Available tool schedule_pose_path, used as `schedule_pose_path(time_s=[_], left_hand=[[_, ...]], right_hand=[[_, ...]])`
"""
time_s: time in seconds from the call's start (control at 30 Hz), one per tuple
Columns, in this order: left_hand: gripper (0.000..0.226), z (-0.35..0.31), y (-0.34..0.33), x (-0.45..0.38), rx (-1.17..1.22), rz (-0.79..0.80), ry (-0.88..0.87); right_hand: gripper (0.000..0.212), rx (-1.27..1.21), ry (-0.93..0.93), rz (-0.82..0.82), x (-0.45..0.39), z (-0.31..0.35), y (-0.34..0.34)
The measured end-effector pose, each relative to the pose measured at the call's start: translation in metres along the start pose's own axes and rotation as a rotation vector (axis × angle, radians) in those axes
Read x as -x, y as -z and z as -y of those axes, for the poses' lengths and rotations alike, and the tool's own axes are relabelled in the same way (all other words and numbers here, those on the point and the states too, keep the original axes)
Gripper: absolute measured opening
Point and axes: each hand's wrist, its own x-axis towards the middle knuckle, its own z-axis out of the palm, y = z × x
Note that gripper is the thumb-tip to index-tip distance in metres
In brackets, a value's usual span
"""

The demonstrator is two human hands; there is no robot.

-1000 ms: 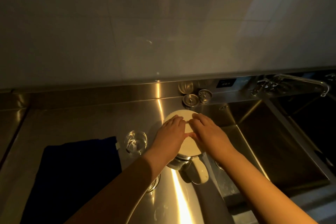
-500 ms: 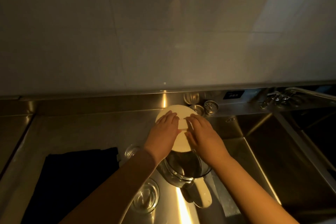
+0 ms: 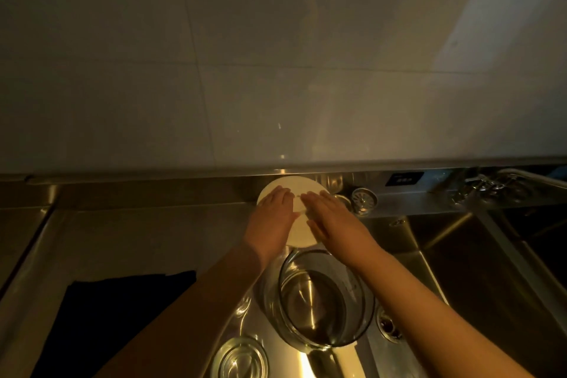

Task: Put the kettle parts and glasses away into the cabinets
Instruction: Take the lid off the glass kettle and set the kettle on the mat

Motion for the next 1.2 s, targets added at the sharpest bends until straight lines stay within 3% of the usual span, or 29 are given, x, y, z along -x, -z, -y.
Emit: schedule_pose_path(time_s=[0.17, 0.5, 0.6, 0.67, 0.73, 0.97, 1.07, 1.2], left_hand=[[0.052, 0.011, -0.009, -0.018, 0.054, 0.026, 0.043], [0.053, 0.032, -0.055, -0.022, -0.02, 0.122, 0.051], [0.052, 0.037, -0.069, -0.018, -0.033, 0.094, 0.035], [0.052, 0.041, -0.077, -0.019, -0.034, 0.093, 0.042], [0.052, 0.044, -0.085, -0.022, -0.016, 0.113, 0.058], [0.048, 0.053, -0.104, -0.028, 0.056, 0.122, 0.099], [0.047, 0.055, -0.112, -0.031, 0.052, 0.145, 0.109], [0.044, 0.058, -0.117, -0.034, 0.088, 0.168, 0.135]], right_hand=[[0.05, -0.016, 0.037, 0.051, -0.016, -0.013, -0.004], [0.043, -0.202, -0.005, 0.381, -0.026, -0.041, -0.012], [0.04, -0.204, 0.09, 0.438, -0.027, -0.055, -0.025], [0.034, -0.032, 0.214, 0.38, -0.024, -0.059, -0.033], [0.03, -0.019, 0.21, 0.423, -0.025, -0.068, -0.047], [0.049, 0.087, 0.151, 0.655, -0.04, -0.069, -0.076], [0.058, -0.004, -0.043, 0.772, -0.042, -0.067, -0.08], [0.066, 0.031, -0.019, 0.817, -0.042, -0.069, -0.084]])
